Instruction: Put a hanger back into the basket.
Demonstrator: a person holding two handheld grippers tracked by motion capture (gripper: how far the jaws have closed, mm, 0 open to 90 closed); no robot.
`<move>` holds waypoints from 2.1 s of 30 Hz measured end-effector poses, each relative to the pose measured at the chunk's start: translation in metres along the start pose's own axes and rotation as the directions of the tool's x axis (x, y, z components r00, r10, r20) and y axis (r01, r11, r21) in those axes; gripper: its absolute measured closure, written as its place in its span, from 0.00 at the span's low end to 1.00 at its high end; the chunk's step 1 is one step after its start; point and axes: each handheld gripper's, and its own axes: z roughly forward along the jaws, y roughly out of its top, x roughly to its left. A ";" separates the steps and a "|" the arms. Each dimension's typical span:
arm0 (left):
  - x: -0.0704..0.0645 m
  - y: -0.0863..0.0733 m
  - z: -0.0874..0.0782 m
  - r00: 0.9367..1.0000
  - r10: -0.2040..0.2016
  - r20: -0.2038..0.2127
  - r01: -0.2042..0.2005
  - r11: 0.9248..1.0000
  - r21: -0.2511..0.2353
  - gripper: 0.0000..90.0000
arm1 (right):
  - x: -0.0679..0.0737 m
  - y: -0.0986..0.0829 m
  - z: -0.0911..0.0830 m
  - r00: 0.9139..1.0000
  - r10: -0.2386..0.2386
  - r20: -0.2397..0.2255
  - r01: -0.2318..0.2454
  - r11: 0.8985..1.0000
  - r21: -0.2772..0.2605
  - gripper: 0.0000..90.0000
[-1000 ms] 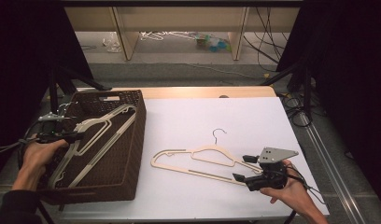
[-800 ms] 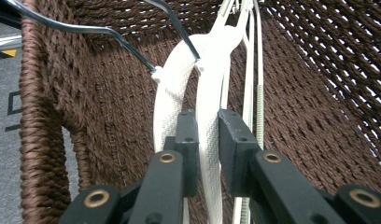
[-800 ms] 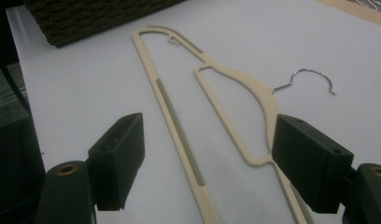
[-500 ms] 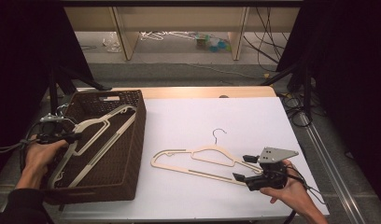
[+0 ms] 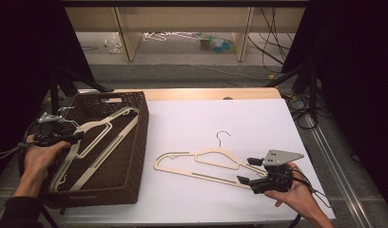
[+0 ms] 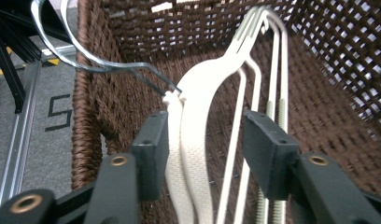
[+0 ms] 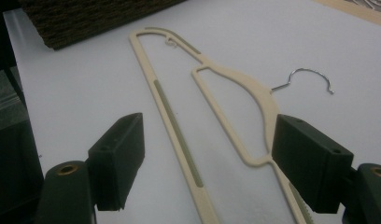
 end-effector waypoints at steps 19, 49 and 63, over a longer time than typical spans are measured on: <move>-0.124 0.007 -0.051 0.952 0.130 0.279 -0.052 0.962 -0.269 0.24 | -0.007 -0.008 0.002 0.999 0.032 0.039 -0.032 0.999 0.002 0.30; -0.259 -0.055 -0.025 0.834 0.334 0.439 -0.193 0.922 -0.336 0.19 | -0.002 -0.009 0.000 0.997 0.061 0.051 -0.057 0.995 -0.078 0.22; -0.266 -0.070 -0.012 0.825 0.342 0.451 -0.217 0.927 -0.305 0.19 | -0.003 -0.011 0.004 0.998 0.054 0.039 -0.052 0.997 -0.058 0.19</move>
